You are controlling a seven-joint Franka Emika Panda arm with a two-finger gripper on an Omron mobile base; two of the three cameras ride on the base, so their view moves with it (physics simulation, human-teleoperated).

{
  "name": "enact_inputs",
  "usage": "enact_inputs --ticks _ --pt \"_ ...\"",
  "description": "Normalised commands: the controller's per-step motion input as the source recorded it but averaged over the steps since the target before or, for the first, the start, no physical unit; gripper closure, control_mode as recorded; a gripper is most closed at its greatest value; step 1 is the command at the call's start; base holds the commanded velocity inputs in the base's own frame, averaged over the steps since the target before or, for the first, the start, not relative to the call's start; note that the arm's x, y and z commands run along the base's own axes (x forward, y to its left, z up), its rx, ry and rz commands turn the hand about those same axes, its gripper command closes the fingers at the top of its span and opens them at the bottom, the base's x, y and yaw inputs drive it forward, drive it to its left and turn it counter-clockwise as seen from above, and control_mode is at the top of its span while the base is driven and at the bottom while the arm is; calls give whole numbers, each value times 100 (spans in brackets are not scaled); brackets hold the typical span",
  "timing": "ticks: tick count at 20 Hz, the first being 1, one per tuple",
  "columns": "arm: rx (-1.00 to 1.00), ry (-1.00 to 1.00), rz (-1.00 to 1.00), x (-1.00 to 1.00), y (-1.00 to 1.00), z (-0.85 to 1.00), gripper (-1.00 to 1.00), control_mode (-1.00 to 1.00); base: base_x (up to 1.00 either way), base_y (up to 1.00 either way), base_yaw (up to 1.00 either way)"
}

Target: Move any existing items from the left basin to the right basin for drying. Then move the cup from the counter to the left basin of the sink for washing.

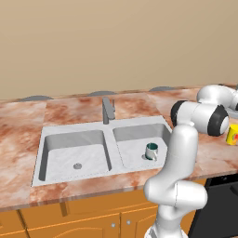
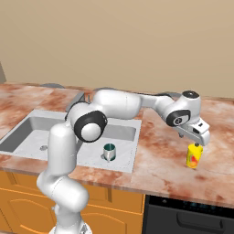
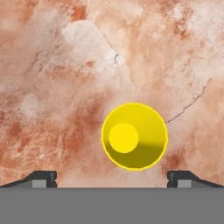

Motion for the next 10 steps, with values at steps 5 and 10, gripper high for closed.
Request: enact_inputs --ticks 5,10 --pt "0 0 2 3 0 -9 -100 -100 0 0 0" --pt "0 0 3 4 0 -11 -100 -100 0 0 0"
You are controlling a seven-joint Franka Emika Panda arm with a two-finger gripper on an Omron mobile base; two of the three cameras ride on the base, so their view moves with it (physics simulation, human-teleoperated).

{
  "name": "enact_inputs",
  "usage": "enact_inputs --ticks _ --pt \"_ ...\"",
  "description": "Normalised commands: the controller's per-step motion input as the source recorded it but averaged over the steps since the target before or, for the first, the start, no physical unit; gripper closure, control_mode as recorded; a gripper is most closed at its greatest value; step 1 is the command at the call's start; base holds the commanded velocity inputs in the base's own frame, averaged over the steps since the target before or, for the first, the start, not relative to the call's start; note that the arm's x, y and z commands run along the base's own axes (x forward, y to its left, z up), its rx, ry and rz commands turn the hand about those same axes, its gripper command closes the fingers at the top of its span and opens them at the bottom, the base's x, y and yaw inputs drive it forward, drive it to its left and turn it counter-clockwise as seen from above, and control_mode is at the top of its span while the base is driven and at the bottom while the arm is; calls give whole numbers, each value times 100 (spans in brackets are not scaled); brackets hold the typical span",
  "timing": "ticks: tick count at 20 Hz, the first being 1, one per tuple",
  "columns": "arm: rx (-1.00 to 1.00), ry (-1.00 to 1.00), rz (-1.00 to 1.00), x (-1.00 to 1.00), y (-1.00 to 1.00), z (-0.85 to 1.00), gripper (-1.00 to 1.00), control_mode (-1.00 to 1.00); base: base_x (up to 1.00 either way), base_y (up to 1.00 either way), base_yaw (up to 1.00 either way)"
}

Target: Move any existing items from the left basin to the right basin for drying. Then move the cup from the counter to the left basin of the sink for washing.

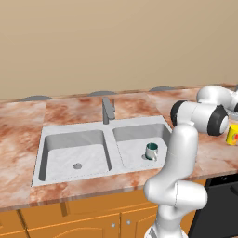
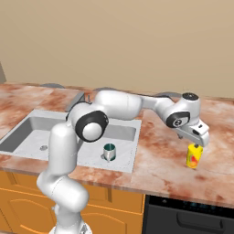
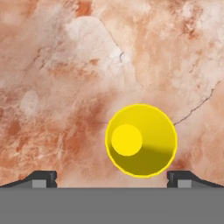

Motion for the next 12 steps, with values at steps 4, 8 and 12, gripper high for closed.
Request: enact_inputs --ticks 4,8,12 --pt "0 0 3 4 0 -9 -100 -100 0 0 0" --pt "0 0 4 5 0 -9 -100 -100 0 0 0" --pt "0 0 4 5 0 -10 -100 -100 0 0 0"
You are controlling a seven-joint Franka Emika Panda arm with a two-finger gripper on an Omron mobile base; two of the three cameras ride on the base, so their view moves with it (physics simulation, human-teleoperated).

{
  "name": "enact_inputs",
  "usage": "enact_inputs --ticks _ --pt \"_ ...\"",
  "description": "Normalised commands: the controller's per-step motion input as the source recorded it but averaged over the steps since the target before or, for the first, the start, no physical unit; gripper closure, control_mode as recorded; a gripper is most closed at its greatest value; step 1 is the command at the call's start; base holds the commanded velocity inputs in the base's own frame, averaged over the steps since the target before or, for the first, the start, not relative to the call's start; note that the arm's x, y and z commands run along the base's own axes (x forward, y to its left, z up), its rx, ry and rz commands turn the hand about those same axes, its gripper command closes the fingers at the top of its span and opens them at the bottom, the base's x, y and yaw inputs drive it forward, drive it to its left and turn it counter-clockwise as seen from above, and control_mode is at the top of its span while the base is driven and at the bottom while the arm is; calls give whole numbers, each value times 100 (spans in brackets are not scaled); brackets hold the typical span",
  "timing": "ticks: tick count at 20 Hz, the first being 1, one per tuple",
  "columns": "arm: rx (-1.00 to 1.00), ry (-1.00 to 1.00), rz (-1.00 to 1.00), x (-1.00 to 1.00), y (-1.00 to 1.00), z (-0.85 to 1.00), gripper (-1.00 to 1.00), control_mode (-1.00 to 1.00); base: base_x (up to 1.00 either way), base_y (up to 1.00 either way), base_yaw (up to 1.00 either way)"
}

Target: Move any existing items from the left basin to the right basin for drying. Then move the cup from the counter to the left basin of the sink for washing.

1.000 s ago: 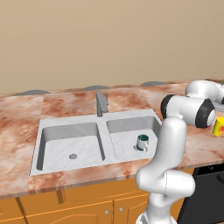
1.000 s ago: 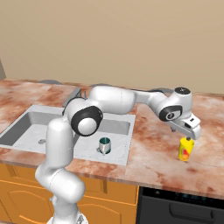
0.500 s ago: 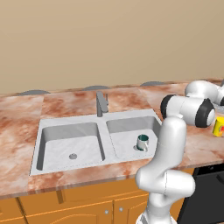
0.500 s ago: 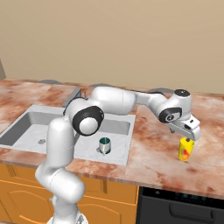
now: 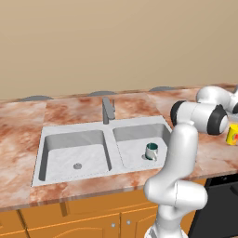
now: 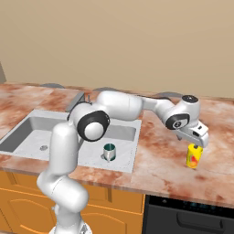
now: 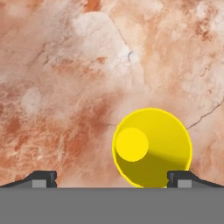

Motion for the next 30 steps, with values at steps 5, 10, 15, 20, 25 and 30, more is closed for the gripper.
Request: enact_inputs --ticks 5,10,15,20,25,30 --pt "0 0 3 5 0 -8 -100 -100 0 0 0" --pt "0 0 3 5 -3 -8 -100 -100 0 0 0" --pt "0 0 3 2 -4 -10 -100 -100 0 0 0" --pt "0 0 3 0 -7 -13 -100 -100 0 0 0" --pt "0 0 3 0 -7 -11 -100 -100 0 0 0" --pt "0 0 3 1 -1 -5 -100 -100 0 0 0"
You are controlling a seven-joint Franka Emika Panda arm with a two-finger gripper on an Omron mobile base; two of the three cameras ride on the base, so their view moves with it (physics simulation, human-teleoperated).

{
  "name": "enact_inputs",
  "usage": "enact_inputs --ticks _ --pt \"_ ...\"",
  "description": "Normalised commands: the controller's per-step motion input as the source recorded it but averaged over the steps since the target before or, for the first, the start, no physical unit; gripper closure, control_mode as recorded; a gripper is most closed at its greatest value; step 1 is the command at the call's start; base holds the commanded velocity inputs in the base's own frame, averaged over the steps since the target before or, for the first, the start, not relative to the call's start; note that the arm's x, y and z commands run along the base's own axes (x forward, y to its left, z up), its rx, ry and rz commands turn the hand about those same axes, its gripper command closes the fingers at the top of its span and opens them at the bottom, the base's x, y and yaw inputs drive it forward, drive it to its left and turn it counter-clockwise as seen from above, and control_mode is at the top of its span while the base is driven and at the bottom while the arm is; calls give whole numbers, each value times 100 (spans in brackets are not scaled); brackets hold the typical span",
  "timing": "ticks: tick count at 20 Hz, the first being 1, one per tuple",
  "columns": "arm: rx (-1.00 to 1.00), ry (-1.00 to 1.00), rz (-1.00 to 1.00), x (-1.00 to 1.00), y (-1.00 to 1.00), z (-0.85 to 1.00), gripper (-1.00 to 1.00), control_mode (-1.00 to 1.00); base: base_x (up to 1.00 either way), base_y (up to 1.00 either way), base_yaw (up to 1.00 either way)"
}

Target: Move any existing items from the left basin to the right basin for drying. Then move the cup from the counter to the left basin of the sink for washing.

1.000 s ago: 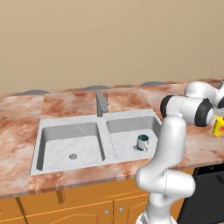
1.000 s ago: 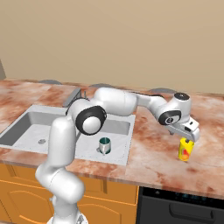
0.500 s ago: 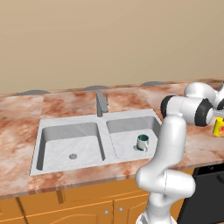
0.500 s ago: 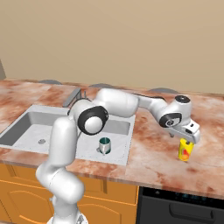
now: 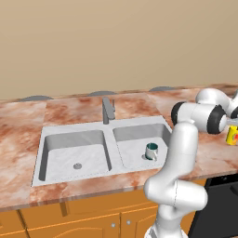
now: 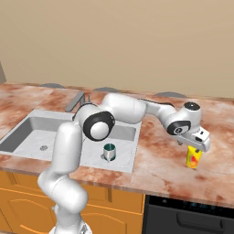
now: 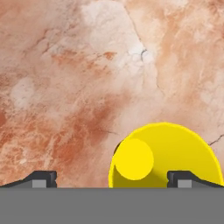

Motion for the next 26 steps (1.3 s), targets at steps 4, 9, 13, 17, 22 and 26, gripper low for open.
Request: enact_inputs --ticks 4,9,13,17,22,26 --pt "0 0 6 4 0 -5 -100 -100 0 0 0" --pt "0 0 7 3 0 -10 -100 -100 0 0 0" --pt "0 1 7 4 0 -17 -100 -100 0 0 0" --pt "0 2 6 3 0 -23 -100 -100 0 0 0" --pt "0 2 2 3 0 -11 100 -100 0 0 0" --pt "0 0 0 0 0 0 100 -100 0 0 0"
